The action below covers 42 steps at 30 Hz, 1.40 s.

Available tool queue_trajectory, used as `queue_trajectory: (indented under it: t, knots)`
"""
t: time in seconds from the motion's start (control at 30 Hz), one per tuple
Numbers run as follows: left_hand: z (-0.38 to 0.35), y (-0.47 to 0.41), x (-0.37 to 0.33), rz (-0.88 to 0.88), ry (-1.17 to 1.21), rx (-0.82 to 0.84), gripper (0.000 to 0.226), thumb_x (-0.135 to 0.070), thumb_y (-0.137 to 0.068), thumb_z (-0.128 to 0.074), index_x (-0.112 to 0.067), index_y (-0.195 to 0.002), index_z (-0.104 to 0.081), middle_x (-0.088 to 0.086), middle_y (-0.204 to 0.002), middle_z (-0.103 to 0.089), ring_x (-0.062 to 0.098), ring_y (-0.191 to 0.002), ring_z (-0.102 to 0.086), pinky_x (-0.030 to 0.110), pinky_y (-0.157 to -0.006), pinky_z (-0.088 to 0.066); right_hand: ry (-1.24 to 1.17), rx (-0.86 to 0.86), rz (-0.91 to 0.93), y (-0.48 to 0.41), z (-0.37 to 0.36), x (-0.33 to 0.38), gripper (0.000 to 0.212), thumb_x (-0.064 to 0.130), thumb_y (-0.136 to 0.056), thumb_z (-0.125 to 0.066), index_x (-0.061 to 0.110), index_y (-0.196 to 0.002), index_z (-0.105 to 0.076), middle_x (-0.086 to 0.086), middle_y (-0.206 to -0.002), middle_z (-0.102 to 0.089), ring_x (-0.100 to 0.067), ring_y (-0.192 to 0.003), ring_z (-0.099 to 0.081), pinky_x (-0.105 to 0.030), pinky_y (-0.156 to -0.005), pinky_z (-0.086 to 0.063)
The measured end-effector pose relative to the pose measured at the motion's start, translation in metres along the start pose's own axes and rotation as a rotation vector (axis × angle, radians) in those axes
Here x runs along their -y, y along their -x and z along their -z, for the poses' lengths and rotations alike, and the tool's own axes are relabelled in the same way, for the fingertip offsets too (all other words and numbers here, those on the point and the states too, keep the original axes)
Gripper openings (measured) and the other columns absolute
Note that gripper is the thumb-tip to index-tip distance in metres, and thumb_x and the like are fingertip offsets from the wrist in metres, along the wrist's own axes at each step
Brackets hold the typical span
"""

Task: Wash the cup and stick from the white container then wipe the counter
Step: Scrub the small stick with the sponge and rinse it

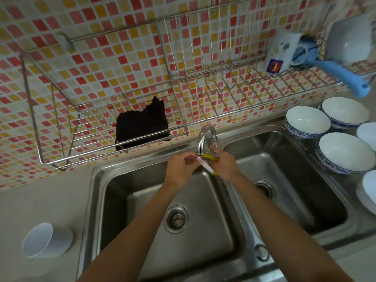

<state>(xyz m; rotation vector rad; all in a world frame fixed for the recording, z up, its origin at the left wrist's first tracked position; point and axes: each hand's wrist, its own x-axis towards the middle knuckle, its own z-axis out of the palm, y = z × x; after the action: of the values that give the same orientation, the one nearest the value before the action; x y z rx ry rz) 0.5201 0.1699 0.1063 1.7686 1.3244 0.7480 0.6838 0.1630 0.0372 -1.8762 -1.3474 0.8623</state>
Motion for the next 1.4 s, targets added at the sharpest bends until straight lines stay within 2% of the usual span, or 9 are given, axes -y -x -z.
queue_trajectory:
  t: [0.13,0.27,0.4,0.6,0.8,0.97,1.13,1.27,1.4]
  knots:
    - [-0.004,0.000,0.000,-0.053,-0.007,0.009,0.014,-0.008,-0.081,-0.075,-0.006,-0.094,-0.077,0.009,-0.091,-0.076,0.015,-0.080,-0.070,0.026,-0.079,-0.055,-0.201,-0.164,-0.124,0.008,0.015,-0.018,0.042,0.014,-0.086,-0.062,0.024,-0.127,-0.060,0.007,-0.099,-0.064,-0.012,-0.087,-0.060,-0.020,-0.077,-0.042]
    - [-0.002,0.013,0.003,-0.083,0.032,0.000,0.022,-0.002,-0.082,-0.072,-0.006,-0.104,-0.074,0.003,-0.098,-0.075,-0.002,-0.082,-0.068,0.011,-0.079,-0.051,-0.523,-0.193,-0.343,0.020,0.012,-0.045,0.027,0.013,-0.086,-0.058,0.017,-0.111,-0.069,-0.002,-0.085,-0.068,-0.017,-0.075,-0.063,-0.025,-0.064,-0.050]
    - [0.003,0.020,0.011,-0.116,-0.014,-0.036,0.022,-0.006,-0.083,-0.072,-0.012,-0.104,-0.075,-0.007,-0.097,-0.073,-0.002,-0.087,-0.067,0.009,-0.082,-0.049,-0.664,-0.135,-0.427,0.035,0.006,-0.059,0.015,0.009,-0.088,-0.055,0.016,-0.090,-0.069,-0.005,-0.076,-0.066,-0.014,-0.066,-0.062,-0.021,-0.058,-0.048]
    - [-0.003,0.018,0.010,-0.095,-0.011,-0.014,0.021,-0.008,-0.085,-0.071,-0.011,-0.106,-0.075,-0.006,-0.103,-0.072,-0.002,-0.091,-0.066,0.008,-0.085,-0.049,-0.783,-0.060,-0.504,0.048,-0.010,-0.056,0.017,0.009,-0.080,-0.053,0.017,-0.075,-0.068,-0.011,-0.077,-0.062,-0.025,-0.075,-0.057,-0.031,-0.067,-0.045]
    - [-0.003,0.022,0.011,-0.099,-0.037,-0.011,0.022,-0.008,-0.087,-0.069,-0.011,-0.108,-0.074,-0.007,-0.105,-0.072,-0.015,-0.087,-0.063,0.000,-0.080,-0.044,-0.932,0.048,-0.601,0.055,-0.022,-0.056,0.023,0.017,-0.085,-0.059,0.015,-0.108,-0.063,-0.020,-0.108,-0.064,-0.032,-0.094,-0.062,-0.043,-0.079,-0.051]
    - [0.004,0.024,0.014,-0.122,-0.061,-0.001,0.023,-0.010,-0.088,-0.068,-0.012,-0.111,-0.073,-0.009,-0.105,-0.071,-0.018,-0.090,-0.062,0.000,-0.081,-0.043,-0.971,0.116,-0.584,0.061,-0.026,-0.044,0.009,0.011,-0.090,-0.058,0.015,-0.098,-0.059,-0.019,-0.098,-0.063,-0.028,-0.081,-0.062,-0.038,-0.068,-0.052]
    - [0.017,0.030,0.022,-0.092,-0.090,-0.061,0.026,-0.013,-0.089,-0.067,-0.013,-0.114,-0.070,-0.010,-0.104,-0.070,-0.020,-0.089,-0.060,0.001,-0.084,-0.044,-0.930,0.177,-0.539,0.061,-0.034,-0.035,0.018,0.006,-0.086,-0.063,0.015,-0.102,-0.061,-0.023,-0.108,-0.063,-0.034,-0.092,-0.063,-0.046,-0.080,-0.054]
    - [0.036,0.046,0.044,0.021,-0.154,-0.129,0.027,-0.017,-0.090,-0.066,-0.016,-0.116,-0.069,-0.008,-0.105,-0.070,-0.016,-0.075,-0.061,-0.002,-0.071,-0.043,-0.895,0.251,-0.408,0.060,-0.037,-0.015,0.026,0.001,-0.087,-0.063,0.013,-0.110,-0.060,-0.018,-0.106,-0.065,-0.030,-0.091,-0.065,-0.030,-0.063,-0.056]
    - [0.054,0.067,0.068,0.096,-0.220,-0.169,0.026,-0.019,-0.090,-0.067,-0.016,-0.116,-0.070,0.000,-0.111,-0.072,-0.001,-0.095,-0.063,-0.006,-0.077,-0.039,-0.874,0.290,-0.291,0.055,-0.038,-0.005,0.023,0.004,-0.095,-0.054,0.011,-0.116,-0.055,-0.015,-0.103,-0.068,-0.024,-0.082,-0.067,-0.027,-0.059,-0.050]
